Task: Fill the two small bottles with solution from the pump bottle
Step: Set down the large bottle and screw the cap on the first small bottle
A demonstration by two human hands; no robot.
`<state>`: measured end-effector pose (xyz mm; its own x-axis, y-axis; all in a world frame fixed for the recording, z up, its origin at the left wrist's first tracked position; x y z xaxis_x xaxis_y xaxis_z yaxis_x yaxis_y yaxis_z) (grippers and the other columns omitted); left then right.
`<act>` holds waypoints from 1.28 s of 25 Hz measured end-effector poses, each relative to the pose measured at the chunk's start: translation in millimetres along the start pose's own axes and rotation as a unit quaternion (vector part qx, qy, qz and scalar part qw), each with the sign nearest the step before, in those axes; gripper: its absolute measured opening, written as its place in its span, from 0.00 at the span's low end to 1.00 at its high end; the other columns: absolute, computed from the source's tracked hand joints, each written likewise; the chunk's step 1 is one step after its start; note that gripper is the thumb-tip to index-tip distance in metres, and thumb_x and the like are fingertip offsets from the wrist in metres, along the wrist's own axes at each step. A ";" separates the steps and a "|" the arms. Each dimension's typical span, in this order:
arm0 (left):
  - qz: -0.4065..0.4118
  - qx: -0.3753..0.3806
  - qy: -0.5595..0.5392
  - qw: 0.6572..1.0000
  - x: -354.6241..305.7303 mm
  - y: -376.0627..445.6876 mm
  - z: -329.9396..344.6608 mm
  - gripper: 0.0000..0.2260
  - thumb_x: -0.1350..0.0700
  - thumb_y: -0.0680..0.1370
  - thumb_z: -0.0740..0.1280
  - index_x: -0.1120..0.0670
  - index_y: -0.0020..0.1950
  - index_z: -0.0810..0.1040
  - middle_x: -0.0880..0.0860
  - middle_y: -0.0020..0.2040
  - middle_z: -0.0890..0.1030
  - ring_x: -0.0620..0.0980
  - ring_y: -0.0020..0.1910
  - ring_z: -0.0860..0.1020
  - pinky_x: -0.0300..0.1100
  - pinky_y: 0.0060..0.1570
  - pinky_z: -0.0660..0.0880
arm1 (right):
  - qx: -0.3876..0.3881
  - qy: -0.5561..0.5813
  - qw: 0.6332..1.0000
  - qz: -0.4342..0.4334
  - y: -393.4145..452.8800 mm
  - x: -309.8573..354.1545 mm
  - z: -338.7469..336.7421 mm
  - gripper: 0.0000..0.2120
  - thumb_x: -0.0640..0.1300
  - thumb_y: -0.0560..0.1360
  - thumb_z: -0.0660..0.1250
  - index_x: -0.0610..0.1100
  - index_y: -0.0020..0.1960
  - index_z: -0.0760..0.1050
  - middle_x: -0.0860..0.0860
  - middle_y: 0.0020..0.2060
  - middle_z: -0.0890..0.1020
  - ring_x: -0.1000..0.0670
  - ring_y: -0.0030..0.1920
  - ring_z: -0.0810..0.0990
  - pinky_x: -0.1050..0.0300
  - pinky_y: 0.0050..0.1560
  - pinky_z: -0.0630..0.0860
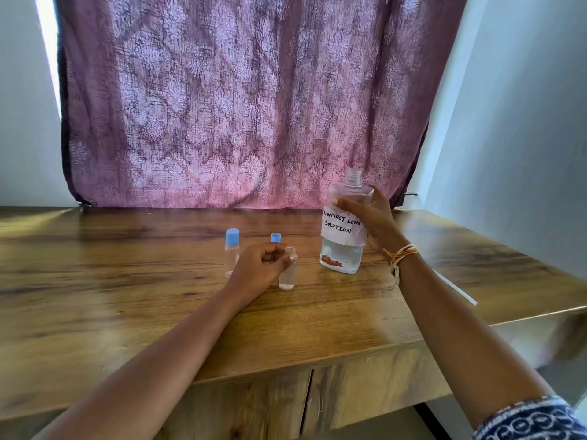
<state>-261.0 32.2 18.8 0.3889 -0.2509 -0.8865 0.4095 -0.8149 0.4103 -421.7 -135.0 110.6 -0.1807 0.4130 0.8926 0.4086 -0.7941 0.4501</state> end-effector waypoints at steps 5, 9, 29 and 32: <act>-0.008 -0.007 0.005 1.000 1.1 1.0 0.2 0.08 0.55 0.74 0.73 0.55 0.51 0.85 0.51 0.48 0.86 0.48 0.50 0.84 0.40 0.54 0.78 | 0.044 0.016 0.999 0.026 9.5 -14.3 -1.9 0.18 0.37 0.66 0.77 0.39 0.54 0.79 0.36 0.49 0.83 0.38 0.47 0.83 0.33 0.55 0.78; 0.000 -0.006 0.012 1.000 -0.8 -0.2 -0.6 0.06 0.55 0.74 0.72 0.53 0.49 0.84 0.52 0.47 0.86 0.49 0.49 0.84 0.44 0.54 0.79 | 0.068 0.025 0.997 0.017 -0.2 -10.7 -0.3 0.33 0.45 0.59 0.80 0.38 0.61 0.73 0.37 0.53 0.82 0.39 0.49 0.83 0.40 0.52 0.81; 0.013 -0.015 0.021 1.000 -7.6 -4.9 -3.3 0.04 0.56 0.74 0.73 0.46 0.45 0.83 0.60 0.48 0.85 0.61 0.51 0.83 0.60 0.55 0.78 | 0.008 -0.312 0.936 0.160 -37.2 -84.8 -44.5 0.41 0.44 0.59 0.83 0.40 0.66 0.66 0.47 0.55 0.75 0.47 0.55 0.75 0.52 0.56 0.74; 0.017 -0.019 0.030 0.999 -7.8 -4.2 -4.6 0.04 0.54 0.73 0.74 0.44 0.45 0.83 0.61 0.48 0.85 0.62 0.51 0.82 0.61 0.56 0.78 | -0.012 -0.397 0.905 0.149 -53.7 -64.3 -48.0 0.14 0.42 0.61 0.78 0.39 0.43 0.78 0.49 0.35 0.78 0.51 0.36 0.76 0.58 0.37 0.71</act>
<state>-261.9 40.0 25.0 0.4514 -0.2455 -0.8579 0.4251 -0.7861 0.4486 -475.0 -140.3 30.3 0.6395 0.3610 0.6788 0.3117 -0.9288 0.2002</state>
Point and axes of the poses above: each hand's wrist, its own y-axis towards the middle knuckle, its own z-axis out of the palm, x = y × z, the point moved 7 cm from there along y, towards the middle knuckle
